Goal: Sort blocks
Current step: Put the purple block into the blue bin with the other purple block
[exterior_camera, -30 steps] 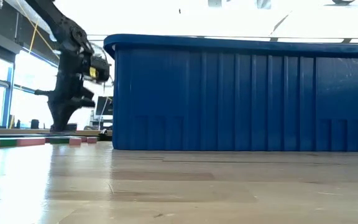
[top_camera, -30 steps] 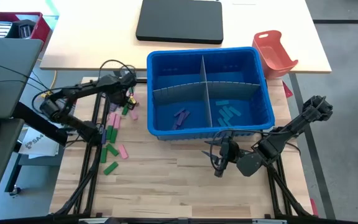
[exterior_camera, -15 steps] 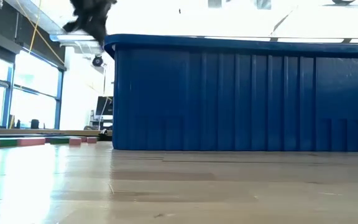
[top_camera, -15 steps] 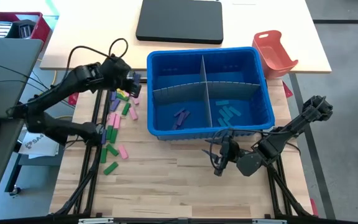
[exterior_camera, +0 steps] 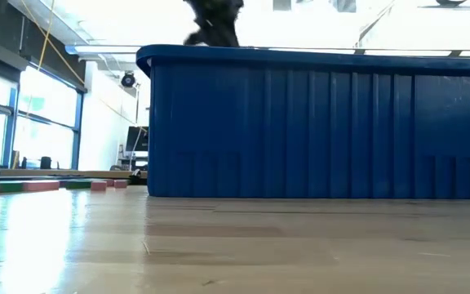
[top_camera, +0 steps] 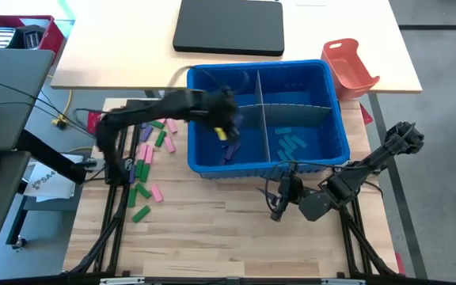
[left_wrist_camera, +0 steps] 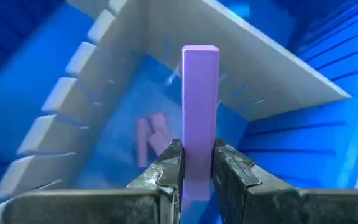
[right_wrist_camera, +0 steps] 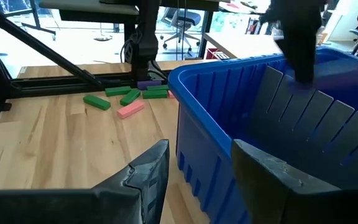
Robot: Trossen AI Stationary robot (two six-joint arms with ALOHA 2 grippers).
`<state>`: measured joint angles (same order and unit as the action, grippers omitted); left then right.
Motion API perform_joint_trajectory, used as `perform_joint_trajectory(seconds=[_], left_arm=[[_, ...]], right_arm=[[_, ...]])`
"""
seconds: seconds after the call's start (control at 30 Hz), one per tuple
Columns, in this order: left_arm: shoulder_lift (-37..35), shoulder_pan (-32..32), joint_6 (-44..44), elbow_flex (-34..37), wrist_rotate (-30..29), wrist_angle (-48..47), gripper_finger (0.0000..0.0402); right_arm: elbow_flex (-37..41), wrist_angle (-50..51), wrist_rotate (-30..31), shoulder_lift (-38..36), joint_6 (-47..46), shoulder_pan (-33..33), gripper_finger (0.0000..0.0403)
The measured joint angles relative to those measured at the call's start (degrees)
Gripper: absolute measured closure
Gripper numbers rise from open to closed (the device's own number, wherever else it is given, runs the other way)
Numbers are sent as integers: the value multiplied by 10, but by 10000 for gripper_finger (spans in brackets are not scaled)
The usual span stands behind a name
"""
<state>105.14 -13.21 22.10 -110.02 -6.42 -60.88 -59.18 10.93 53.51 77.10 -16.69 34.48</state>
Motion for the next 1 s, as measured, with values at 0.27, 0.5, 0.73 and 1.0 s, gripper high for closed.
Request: perform_joint_trajectory(seconds=[0.27,0.5,0.73,1.0], left_arm=[[147,-3,35,-77,5,-23,352],[190,-10,78,-78,-6,-29,352],[222,-25,98,-79,44,-36,350],[282,-25,104,-78,78,-68,350]], right_arm=[[0,0,-2,0,0,0,234],[0,5,-15,0,-2,0,234],[0,10,-23,0,-13,0,234],[0,9,-28,1,-13,0,234]])
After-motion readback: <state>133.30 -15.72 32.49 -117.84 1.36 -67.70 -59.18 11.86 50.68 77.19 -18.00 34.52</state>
